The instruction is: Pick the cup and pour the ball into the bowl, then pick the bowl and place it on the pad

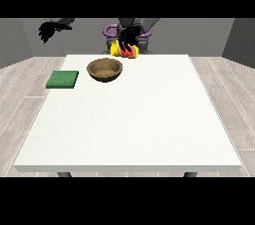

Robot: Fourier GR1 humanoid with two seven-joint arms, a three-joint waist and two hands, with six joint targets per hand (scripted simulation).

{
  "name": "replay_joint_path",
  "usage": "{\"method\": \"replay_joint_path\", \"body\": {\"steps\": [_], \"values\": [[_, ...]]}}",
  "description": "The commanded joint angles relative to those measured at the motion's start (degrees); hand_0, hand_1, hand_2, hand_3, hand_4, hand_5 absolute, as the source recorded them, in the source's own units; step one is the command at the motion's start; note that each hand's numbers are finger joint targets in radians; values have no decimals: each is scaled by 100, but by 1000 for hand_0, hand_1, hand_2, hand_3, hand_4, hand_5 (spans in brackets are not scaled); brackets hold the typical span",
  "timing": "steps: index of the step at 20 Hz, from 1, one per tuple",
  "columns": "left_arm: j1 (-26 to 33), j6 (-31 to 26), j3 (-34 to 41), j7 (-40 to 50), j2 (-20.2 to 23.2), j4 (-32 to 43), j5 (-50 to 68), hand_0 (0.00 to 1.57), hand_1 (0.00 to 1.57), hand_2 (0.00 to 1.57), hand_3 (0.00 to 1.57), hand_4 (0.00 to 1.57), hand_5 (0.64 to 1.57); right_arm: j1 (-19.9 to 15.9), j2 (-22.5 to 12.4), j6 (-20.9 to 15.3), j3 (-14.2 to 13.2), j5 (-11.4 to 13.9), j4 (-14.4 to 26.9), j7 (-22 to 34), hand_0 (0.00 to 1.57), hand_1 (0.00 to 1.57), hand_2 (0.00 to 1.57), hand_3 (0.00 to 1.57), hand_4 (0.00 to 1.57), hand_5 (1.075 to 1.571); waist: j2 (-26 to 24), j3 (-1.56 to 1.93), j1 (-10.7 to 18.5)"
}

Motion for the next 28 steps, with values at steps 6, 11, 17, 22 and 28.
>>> {"method": "replay_joint_path", "body": {"steps": [6,11,17,22,28], "values": [[-390,-1169,-1383,322,-264,398,-1703,1479,1479,1571,1571,1474,1234,-30,-27,38,-57,-6,246,-106,0,0,0,0,0,1571,-26,-5,97],[-621,-1720,-1401,-123,-418,255,-1941,1446,1446,1571,1571,1530,1131,-154,-261,138,-219,-181,353,122,0,0,0,0,0,1571,-102,-10,158],[-192,-763,-89,1,-216,-313,-816,1480,1480,1571,1571,1495,1222,-15,362,-438,72,68,170,194,0,0,0,0,104,1565,-49,-41,568],[533,292,1514,165,-213,-978,831,1236,1236,1543,1425,1513,1196,242,321,-641,-80,71,139,168,0,0,0,0,251,1567,-89,-83,952],[1564,1057,2692,-462,-599,-1903,3493,0,0,0,0,419,1561,10,662,-613,173,70,-106,129,0,0,0,0,354,1567,634,-172,565]]}}
